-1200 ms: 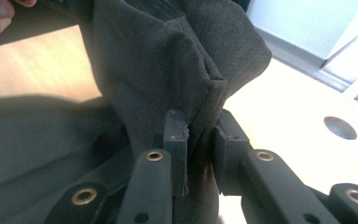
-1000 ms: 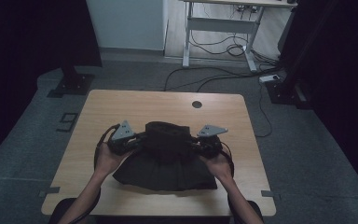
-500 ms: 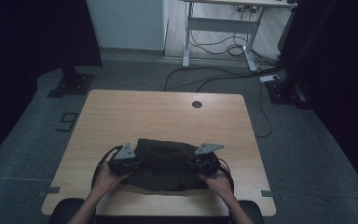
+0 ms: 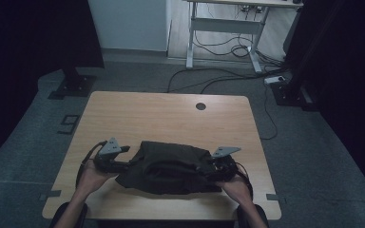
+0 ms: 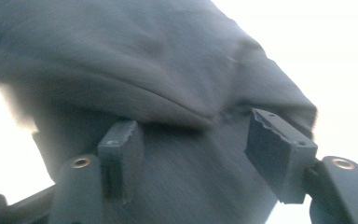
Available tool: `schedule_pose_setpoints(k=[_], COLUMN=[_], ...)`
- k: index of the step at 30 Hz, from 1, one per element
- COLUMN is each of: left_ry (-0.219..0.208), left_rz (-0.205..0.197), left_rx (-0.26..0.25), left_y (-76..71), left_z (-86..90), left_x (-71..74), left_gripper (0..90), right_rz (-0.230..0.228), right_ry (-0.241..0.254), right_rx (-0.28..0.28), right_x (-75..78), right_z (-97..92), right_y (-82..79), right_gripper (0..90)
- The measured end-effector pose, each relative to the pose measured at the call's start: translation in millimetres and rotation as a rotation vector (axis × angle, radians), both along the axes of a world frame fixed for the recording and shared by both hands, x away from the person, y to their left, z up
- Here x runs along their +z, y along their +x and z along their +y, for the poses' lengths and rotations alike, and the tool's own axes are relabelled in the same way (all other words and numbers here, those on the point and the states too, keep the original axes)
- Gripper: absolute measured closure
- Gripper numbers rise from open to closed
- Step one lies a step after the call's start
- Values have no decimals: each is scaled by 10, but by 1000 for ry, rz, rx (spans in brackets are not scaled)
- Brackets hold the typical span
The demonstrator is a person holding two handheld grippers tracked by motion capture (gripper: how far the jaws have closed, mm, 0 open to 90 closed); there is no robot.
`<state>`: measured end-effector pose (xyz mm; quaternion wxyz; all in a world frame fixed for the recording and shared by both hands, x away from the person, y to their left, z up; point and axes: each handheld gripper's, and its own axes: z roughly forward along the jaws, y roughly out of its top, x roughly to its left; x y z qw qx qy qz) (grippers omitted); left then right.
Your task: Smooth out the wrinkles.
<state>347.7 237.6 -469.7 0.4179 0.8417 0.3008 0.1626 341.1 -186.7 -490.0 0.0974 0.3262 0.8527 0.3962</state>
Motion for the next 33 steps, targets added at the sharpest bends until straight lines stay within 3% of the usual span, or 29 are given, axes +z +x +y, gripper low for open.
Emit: schedule_pose_setpoints(k=[2, 5, 7, 11, 12, 15, 18, 20, 23, 29, 33], left_ry=[-22, -51, -72, -48, -48, 2, 59, 82, 80, 80, 79], left_rz=[-3, 4, 21, 34, 34, 69, 85, 91, 117, 149, 146], left_rx=[26, 41, 25, -22, -22, -48, -45, -29, -6, 26, 35], left_y=[18, 42, 65, 59, 59, 36, -15, -51, -92, -189, -206], left_z=[11, -33, -226, -500, -500, -702, -754, -737, -671, -592, -593], left_x=[39, 58, 57, 10, 10, -152, -300, -380, -450, -580, -614], left_gripper=[302, 268, 244, 223, 217, 216, 215, 214, 220, 221, 221], right_rz=[0, -9, -13, -33, -30, -19, 4, 15, 23, 43, 44], right_ry=[-3, 24, 48, 59, 63, 78, 56, 11, -67, -97, -114], right_rx=[-4, -51, -75, -88, -92, -94, -86, -85, -97, -137, -166], right_x=[36, 87, 113, 173, 182, 154, 52, -41, -180, -365, -433], right_z=[-87, -138, -98, 43, 85, 232, 369, 427, 459, 452, 467], right_y=[-16, -25, -7, 30, 36, 35, 2, -28, -73, -141, -150], right_gripper=[353, 320, 277, 228, 214, 171, 151, 148, 148, 148, 148])
